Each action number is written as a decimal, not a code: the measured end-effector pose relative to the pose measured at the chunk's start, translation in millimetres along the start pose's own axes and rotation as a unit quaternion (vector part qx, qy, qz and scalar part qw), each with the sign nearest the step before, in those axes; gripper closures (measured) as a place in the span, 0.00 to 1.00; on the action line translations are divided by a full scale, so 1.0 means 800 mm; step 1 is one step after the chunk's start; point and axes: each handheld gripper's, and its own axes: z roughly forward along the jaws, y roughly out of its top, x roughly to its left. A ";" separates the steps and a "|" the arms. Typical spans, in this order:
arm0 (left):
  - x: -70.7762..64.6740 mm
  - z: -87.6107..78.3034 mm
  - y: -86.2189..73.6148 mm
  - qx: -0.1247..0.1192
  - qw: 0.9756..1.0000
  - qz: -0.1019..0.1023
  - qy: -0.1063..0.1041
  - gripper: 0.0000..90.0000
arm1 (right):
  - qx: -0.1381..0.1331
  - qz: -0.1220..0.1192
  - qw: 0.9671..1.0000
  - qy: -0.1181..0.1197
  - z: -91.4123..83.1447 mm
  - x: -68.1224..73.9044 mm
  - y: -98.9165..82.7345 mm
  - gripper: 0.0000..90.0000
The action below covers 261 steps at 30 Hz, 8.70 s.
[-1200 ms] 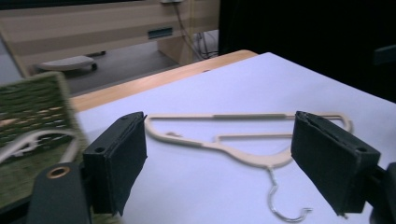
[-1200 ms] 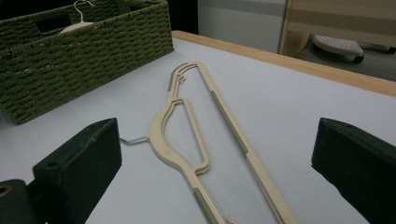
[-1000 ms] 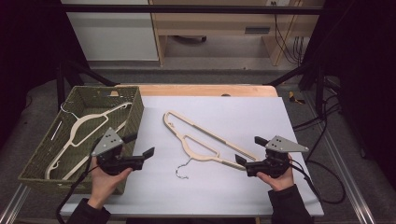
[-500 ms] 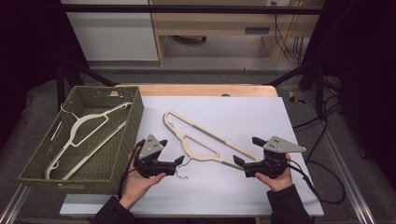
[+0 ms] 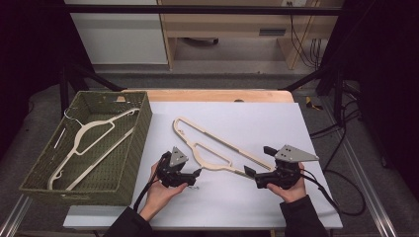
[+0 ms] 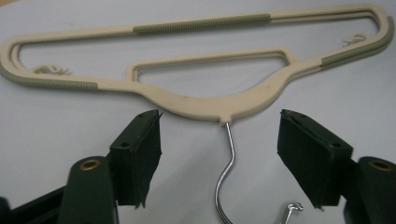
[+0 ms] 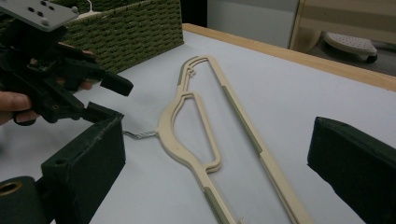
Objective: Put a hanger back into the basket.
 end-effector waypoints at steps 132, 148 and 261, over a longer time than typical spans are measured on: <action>0.005 -0.093 0.054 -0.131 0.990 -0.006 -0.047 0.40 | 0.152 -0.151 0.976 0.031 0.148 0.069 -0.017 0.80; 0.034 -0.112 0.046 -0.136 0.990 -0.005 -0.046 0.22 | 0.118 -0.150 0.982 -0.013 0.106 0.045 0.008 0.92; 0.018 -0.179 0.092 -0.086 0.991 0.055 -0.087 0.96 | 0.000 -0.004 1.000 -0.014 -0.009 -0.004 0.020 0.05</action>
